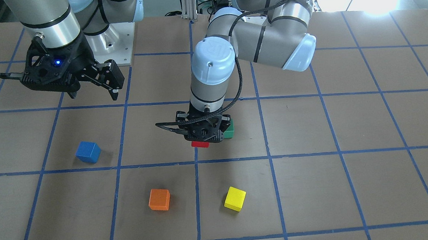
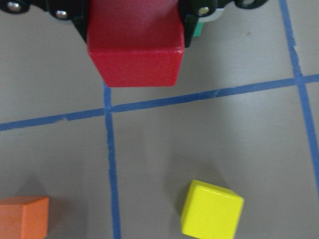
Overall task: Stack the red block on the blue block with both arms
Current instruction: 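Lift and carry the red cube with the left gripper toward the orange cube, then lower the red cube onto the table and open the left gripper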
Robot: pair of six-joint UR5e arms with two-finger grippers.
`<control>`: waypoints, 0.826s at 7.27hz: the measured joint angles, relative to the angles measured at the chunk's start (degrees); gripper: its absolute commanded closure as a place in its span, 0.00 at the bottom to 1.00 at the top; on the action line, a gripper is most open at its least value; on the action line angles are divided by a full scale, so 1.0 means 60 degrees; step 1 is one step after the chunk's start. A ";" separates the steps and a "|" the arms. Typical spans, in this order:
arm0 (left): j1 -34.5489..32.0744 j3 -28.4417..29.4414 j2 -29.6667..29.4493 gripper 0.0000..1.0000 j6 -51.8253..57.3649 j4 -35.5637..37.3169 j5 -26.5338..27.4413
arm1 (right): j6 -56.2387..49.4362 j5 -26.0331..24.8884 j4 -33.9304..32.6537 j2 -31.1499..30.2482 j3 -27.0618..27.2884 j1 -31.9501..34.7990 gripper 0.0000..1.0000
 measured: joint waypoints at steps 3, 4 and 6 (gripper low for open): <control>-0.0682 0.0048 -0.1064 0.71 -0.1112 0.0792 -0.0025 | -0.0025 0.0000 0.0018 -0.0019 0.0004 0.0001 0.00; -0.0849 0.0051 -0.1319 0.35 -0.1400 0.1072 -0.0020 | -0.0021 -0.0004 0.0013 -0.0018 0.0002 -0.0003 0.00; -0.1040 0.0033 -0.1690 0.00 -0.1620 0.1496 0.0033 | -0.0010 -0.0013 0.0009 -0.0016 -0.0008 0.0002 0.00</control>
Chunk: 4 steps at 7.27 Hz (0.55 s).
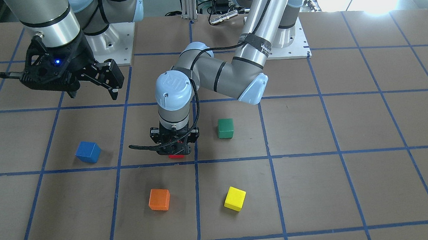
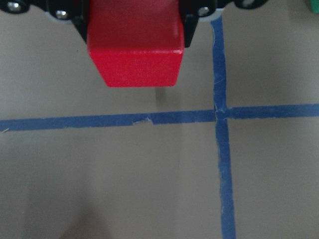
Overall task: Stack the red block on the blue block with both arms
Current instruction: 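Lower the red cube onto the table and open the left gripper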
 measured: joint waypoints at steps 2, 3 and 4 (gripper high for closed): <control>-0.0093 0.0003 -0.0065 0.00 0.0005 0.0064 0.0051 | 0.0002 -0.0002 0.0009 0.0001 -0.0002 0.0003 0.00; -0.0050 0.0028 0.0105 0.00 0.0057 0.0032 0.0072 | 0.0005 -0.0002 0.0009 0.0001 0.0000 -0.0001 0.00; 0.0081 0.0055 0.0331 0.00 0.0097 -0.0023 0.0136 | 0.0011 0.0004 0.0043 0.0001 0.0034 0.0000 0.00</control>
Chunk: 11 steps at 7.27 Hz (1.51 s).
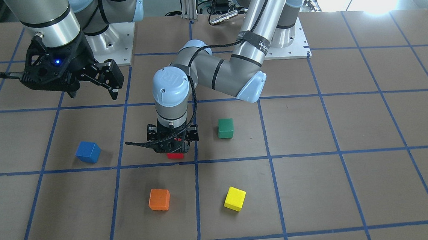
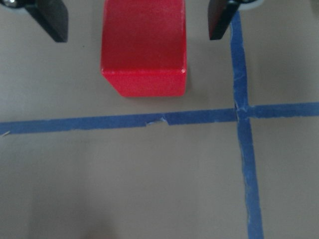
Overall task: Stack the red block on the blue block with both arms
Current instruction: 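Lower the red cube onto the table and open the left gripper, then withdraw the left arm while the right gripper moves over the red cube, then lower the right gripper and grasp the red cube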
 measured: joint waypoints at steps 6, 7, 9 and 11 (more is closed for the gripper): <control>0.2676 -0.0008 0.2761 0.00 0.2477 -0.2535 0.0296 | 0.0986 0.0196 -0.1792 0.0259 0.1910 0.0837 0.00; 0.3183 -0.0007 0.3319 0.00 0.2994 -0.3087 0.0372 | 0.1442 0.0190 -0.2716 0.0501 0.2328 0.1110 0.00; 0.4038 -0.0059 0.4111 0.00 0.3896 -0.3759 0.0477 | 0.2462 0.0182 -0.4369 0.1548 0.2699 0.1769 0.00; 0.4516 -0.0084 0.4466 0.00 0.4577 -0.4237 0.0502 | 0.3231 0.0181 -0.5703 0.2719 0.2766 0.2330 0.00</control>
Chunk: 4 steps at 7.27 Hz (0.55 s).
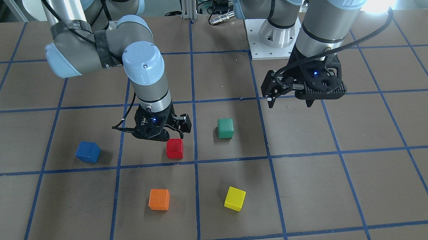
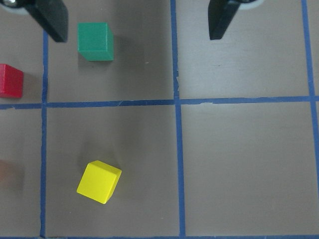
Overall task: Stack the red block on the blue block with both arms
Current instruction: 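Lower the right gripper and grasp the red cube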
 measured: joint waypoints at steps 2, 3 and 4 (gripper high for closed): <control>0.0094 -0.0078 0.0228 0.00 0.0239 -0.0148 0.0043 | 0.0239 -0.0006 -0.0505 0.0521 0.0118 0.0172 0.00; 0.0077 -0.0188 0.0277 0.00 0.0333 -0.0119 0.0057 | 0.0219 -0.0020 -0.0639 0.0608 0.0221 0.0187 0.00; 0.0045 -0.0249 0.0251 0.00 0.0373 -0.0083 0.0120 | 0.0200 -0.0043 -0.0766 0.0649 0.0337 0.0191 0.00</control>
